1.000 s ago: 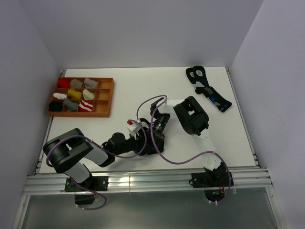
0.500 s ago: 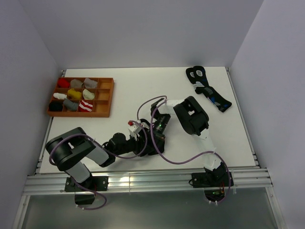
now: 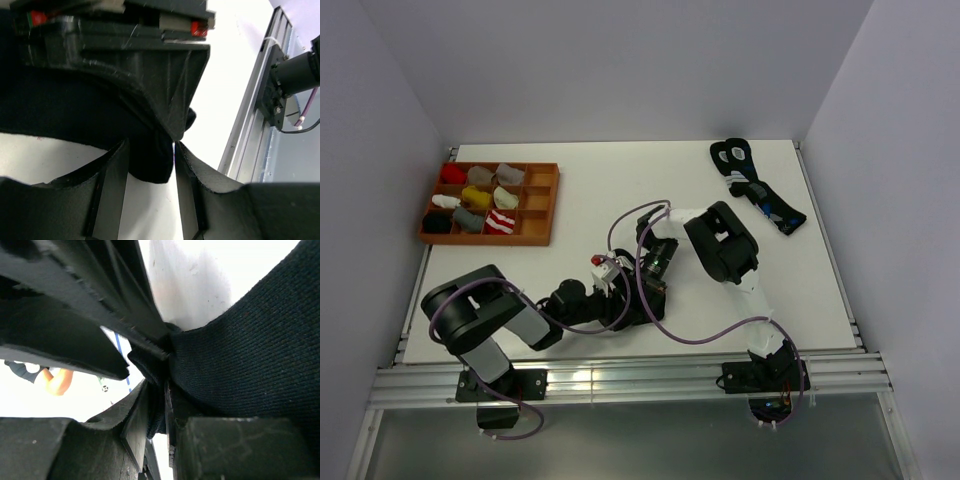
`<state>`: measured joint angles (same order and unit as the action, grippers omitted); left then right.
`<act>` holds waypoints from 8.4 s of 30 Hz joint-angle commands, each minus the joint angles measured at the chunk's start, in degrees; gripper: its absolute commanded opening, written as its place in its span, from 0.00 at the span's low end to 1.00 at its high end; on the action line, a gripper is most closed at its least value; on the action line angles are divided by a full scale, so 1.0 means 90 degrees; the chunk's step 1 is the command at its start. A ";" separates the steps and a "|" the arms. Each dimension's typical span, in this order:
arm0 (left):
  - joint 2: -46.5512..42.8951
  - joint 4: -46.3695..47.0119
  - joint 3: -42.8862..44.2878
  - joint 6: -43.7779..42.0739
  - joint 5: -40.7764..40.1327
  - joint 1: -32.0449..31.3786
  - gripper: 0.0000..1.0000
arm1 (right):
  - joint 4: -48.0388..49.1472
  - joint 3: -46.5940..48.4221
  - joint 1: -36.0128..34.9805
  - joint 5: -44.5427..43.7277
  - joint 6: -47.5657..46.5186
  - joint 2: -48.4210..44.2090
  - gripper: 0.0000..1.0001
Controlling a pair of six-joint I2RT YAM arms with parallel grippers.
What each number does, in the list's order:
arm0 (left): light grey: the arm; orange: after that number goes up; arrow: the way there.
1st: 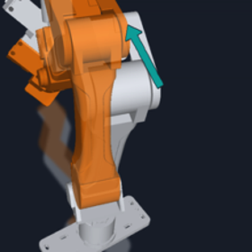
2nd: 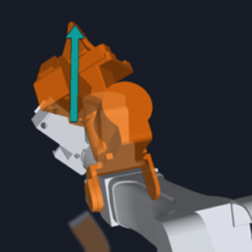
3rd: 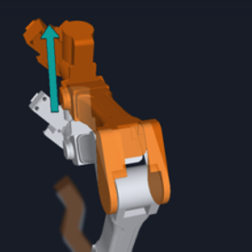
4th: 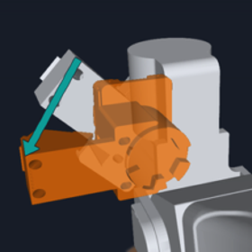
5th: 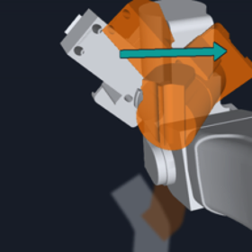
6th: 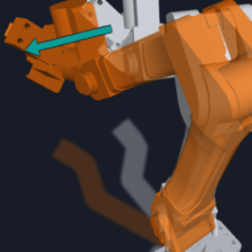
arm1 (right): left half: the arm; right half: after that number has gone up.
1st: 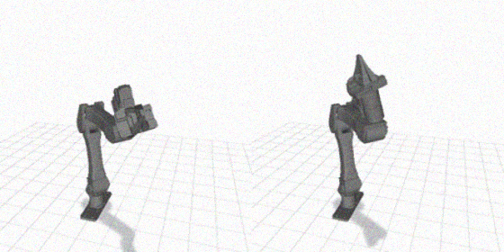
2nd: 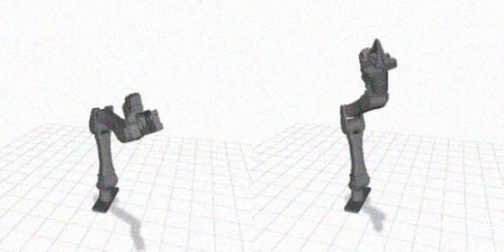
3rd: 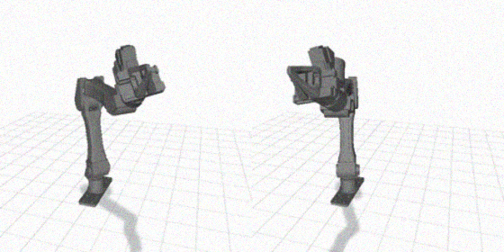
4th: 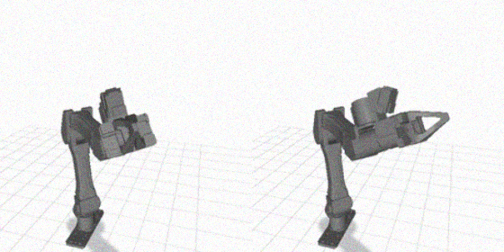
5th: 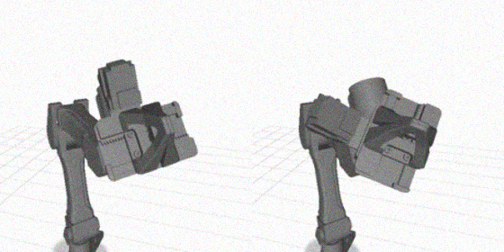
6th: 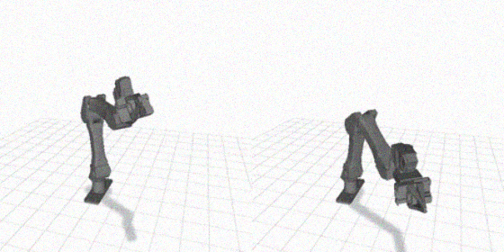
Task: Roll the socks
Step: Roll the sock at the center of the board.
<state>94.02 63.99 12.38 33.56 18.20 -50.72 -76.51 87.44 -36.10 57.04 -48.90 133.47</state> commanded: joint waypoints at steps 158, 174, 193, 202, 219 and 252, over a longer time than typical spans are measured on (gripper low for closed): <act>0.1155 -0.7090 0.3996 0.1066 0.0957 0.0235 0.00 | 0.7808 -0.6483 -0.2630 -0.5868 -0.0142 -0.6657 0.46; 0.1116 -0.7090 0.3907 0.1007 0.1044 0.0245 0.00 | 0.7555 -0.6288 -0.1479 -0.5361 -0.0435 -0.6334 0.45; 0.1058 -0.6710 0.3712 0.1066 0.1318 0.0245 0.00 | 0.5728 -0.4999 -0.0843 -0.3633 -0.0299 -0.5504 0.27; 0.0794 -0.5919 0.3263 0.1543 0.0929 0.0255 0.05 | 0.4401 -0.3945 -0.0550 -0.2853 0.0092 -0.4762 0.22; -0.1138 -0.5449 0.1945 0.2785 -0.1259 0.0274 0.19 | 0.2311 -0.2675 0.0163 -0.1475 -0.0122 -0.3083 0.22; -0.0935 -0.2481 0.1612 -0.0711 -0.2413 -0.1601 0.46 | -0.0200 -0.0702 0.1052 -0.0507 -0.0543 -0.0562 0.23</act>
<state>85.14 37.19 24.77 30.59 -5.54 -64.93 -75.29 79.66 -27.07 51.94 -53.82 127.74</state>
